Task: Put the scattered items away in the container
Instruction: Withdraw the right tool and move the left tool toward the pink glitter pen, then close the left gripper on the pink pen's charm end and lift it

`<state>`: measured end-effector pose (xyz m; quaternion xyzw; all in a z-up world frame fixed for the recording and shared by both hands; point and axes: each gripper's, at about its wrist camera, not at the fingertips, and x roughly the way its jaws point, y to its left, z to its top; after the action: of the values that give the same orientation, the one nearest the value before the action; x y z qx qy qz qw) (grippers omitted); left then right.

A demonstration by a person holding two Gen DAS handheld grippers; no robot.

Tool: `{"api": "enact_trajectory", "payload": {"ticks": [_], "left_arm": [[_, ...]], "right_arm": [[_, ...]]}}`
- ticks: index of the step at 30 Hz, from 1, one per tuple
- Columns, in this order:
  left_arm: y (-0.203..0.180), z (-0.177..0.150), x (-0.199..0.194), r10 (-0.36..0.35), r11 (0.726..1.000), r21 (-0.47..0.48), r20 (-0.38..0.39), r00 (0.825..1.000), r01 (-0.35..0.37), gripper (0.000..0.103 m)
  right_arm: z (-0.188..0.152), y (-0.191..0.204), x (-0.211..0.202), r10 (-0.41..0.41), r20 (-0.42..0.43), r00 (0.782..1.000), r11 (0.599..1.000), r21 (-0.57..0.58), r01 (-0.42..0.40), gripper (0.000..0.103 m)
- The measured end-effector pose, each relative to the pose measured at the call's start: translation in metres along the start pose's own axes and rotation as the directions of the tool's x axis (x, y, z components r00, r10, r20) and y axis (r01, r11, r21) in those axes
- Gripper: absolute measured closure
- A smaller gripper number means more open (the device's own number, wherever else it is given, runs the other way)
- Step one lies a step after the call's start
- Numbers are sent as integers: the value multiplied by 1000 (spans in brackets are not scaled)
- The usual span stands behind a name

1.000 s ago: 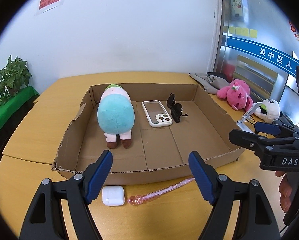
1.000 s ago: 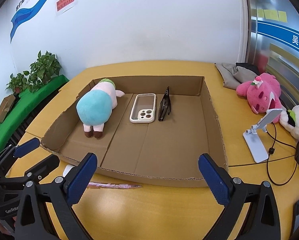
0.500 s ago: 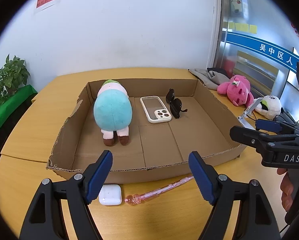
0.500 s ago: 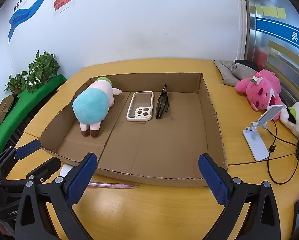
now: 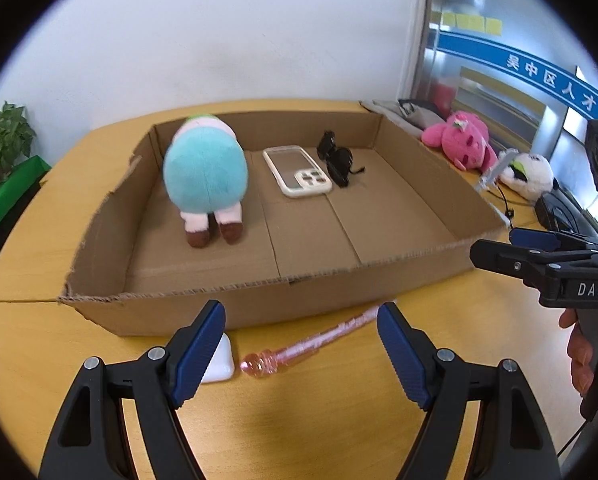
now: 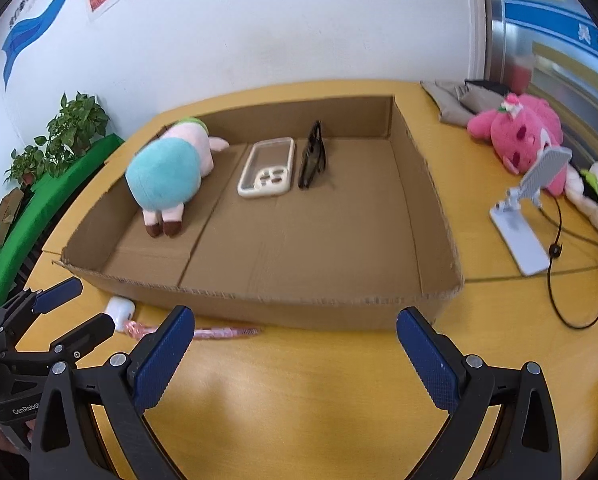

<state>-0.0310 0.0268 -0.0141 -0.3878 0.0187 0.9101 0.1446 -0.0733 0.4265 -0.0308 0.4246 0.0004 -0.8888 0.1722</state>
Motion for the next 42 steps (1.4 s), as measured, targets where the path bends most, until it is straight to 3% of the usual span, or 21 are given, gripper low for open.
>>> {"api": "enact_trajectory", "payload": {"ticks": [5,10,12,15,18,27,33,35,42], "left_arm": [[-1,-8,21,-99,995,28,-57,993,101,25],[9,-11,50,-109,994,8,-137,985,111,26],[12,-14,58,-133,991,6,-169,977,135,31],[15,-18,68,-150,988,1,-220,964,154,56],[14,-21,64,-156,986,25,-234,960,166,63],[5,-42,44,-57,993,85,-297,953,86,64],[7,-50,34,-48,995,72,-325,945,75,65],[5,-53,31,-34,994,86,-333,942,66,84],[0,-57,27,-19,996,79,-344,939,50,85]], "right_arm": [[-19,-8,11,16,-55,998,1000,20,-15,0],[-33,-10,15,25,-85,996,999,23,-23,0],[-38,-12,16,28,-97,995,999,32,-25,0],[-43,-13,18,30,-107,994,999,40,-26,0],[-47,-13,19,41,-119,992,998,44,-36,0],[-51,0,33,130,-167,977,989,92,-116,0],[-50,22,45,183,-196,963,982,88,-169,0],[-49,28,51,195,-209,958,980,91,-179,0],[-45,43,69,227,-224,948,969,146,-198,0]]}}
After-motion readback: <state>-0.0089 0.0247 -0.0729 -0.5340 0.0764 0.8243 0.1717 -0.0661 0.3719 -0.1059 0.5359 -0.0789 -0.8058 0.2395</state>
